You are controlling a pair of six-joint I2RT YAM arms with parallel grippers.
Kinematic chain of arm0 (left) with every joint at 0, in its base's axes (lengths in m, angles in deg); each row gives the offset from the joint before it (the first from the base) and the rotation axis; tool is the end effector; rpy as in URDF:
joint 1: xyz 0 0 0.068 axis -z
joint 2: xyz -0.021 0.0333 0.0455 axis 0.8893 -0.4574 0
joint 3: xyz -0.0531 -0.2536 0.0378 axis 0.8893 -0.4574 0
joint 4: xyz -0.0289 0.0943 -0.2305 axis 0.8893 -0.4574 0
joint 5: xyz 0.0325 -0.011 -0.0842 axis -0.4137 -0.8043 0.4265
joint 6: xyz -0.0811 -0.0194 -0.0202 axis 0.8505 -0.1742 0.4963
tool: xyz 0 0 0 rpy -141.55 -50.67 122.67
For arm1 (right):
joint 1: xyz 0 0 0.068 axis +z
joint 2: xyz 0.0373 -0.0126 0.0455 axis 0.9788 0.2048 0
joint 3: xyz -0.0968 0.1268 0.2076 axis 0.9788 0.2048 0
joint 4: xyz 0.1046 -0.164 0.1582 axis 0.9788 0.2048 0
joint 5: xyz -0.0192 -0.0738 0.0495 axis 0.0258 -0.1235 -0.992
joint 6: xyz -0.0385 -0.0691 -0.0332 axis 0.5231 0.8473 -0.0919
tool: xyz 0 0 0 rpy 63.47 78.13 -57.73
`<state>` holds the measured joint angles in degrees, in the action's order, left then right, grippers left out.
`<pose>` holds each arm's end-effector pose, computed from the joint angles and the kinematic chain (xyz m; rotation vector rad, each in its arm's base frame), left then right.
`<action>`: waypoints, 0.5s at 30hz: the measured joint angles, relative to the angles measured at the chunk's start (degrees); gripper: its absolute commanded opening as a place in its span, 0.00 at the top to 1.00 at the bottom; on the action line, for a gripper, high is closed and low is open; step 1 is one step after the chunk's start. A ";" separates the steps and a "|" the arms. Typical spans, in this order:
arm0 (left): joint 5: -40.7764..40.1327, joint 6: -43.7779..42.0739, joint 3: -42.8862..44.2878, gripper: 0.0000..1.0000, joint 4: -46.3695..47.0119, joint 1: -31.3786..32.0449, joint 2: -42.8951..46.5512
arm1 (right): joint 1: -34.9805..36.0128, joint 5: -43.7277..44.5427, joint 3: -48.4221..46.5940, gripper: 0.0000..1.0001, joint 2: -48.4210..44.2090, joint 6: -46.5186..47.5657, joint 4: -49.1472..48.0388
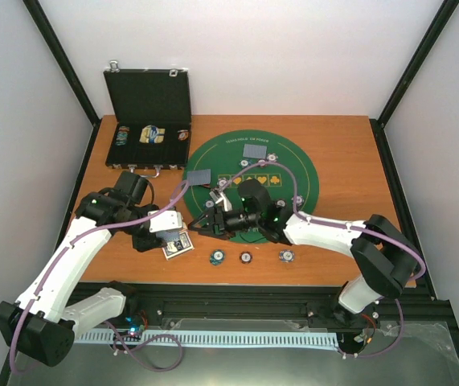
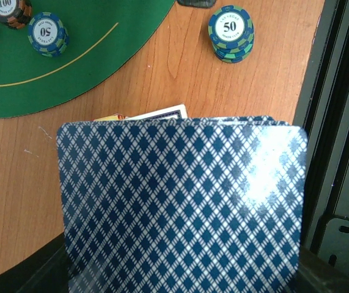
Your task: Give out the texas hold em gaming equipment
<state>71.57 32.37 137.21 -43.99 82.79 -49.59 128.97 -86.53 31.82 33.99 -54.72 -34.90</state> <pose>0.1498 -0.0751 0.2496 1.7252 2.1446 -0.2071 0.1835 0.3069 0.2132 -0.4180 2.4382 1.8277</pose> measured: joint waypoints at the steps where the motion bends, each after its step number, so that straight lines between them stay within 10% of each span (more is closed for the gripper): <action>1: 0.02 0.02 0.02 0.83 0.02 0.00 -0.07 | 0.44 0.07 -0.04 0.34 0.07 -0.59 -1.22; 15: 0.20 0.33 0.02 0.83 0.04 0.00 -0.20 | 3.96 -0.13 -4.66 0.37 8.24 -5.14 -8.61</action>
<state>71.77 32.70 137.23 -43.94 82.79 -49.79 132.92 -86.66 27.16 42.23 -59.85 -43.51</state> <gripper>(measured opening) 0.659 0.635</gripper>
